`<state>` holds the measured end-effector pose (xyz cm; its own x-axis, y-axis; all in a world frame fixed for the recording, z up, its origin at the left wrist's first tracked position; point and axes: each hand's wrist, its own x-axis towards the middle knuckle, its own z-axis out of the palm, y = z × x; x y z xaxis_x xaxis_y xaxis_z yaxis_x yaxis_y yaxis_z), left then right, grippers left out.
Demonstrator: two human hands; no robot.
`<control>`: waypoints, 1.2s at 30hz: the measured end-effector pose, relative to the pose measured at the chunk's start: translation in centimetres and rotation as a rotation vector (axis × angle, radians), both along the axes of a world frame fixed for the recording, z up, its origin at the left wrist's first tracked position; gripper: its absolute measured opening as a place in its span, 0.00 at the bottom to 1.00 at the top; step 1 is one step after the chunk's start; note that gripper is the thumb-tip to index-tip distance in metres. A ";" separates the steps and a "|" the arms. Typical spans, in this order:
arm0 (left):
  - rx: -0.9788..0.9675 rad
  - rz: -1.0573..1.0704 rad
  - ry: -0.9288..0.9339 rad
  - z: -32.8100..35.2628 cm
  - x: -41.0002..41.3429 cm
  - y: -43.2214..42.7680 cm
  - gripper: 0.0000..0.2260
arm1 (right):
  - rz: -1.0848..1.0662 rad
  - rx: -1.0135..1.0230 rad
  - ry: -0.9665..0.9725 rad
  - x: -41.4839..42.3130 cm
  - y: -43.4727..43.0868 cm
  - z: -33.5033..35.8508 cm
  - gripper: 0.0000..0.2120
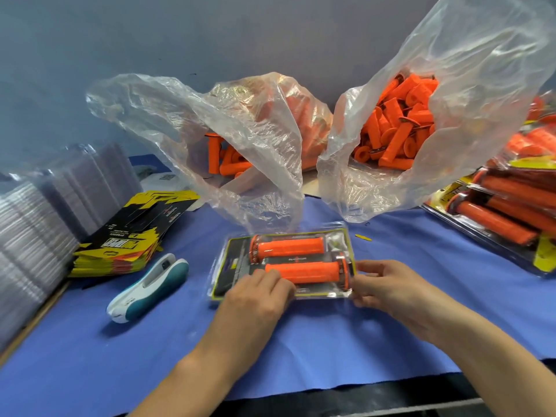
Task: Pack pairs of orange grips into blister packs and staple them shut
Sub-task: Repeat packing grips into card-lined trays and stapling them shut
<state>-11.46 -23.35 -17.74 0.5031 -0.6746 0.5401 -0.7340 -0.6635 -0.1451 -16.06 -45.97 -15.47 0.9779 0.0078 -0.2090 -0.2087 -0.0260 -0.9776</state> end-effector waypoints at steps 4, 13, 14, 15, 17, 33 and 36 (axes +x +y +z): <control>0.024 0.016 -0.021 0.3 1.6 2.9 0.04 | -0.008 -0.033 0.020 -0.4 -1.7 0.1 0.09; 0.060 -0.030 -0.090 0.0 3.0 3.8 0.05 | -0.421 -0.673 -0.335 -0.9 0.3 -1.4 0.31; 0.055 -0.027 -0.089 0.2 3.2 3.7 0.05 | -0.453 -0.891 -0.550 -1.1 1.0 -1.2 0.26; 0.051 -0.021 -0.088 0.3 3.2 3.6 0.05 | -0.425 -1.075 -0.730 -1.2 1.9 -1.0 0.21; 0.052 -0.012 -0.087 0.5 3.4 3.6 0.06 | -0.258 -1.309 -0.891 -0.8 3.8 -1.0 0.15; 0.091 0.836 0.352 1.6 4.2 12.3 0.35 | -0.023 -1.459 -0.869 -0.1 5.2 -1.9 0.21; 0.116 0.928 0.411 1.5 4.9 12.8 0.30 | -0.025 -1.420 -0.880 -0.1 5.1 -1.8 0.24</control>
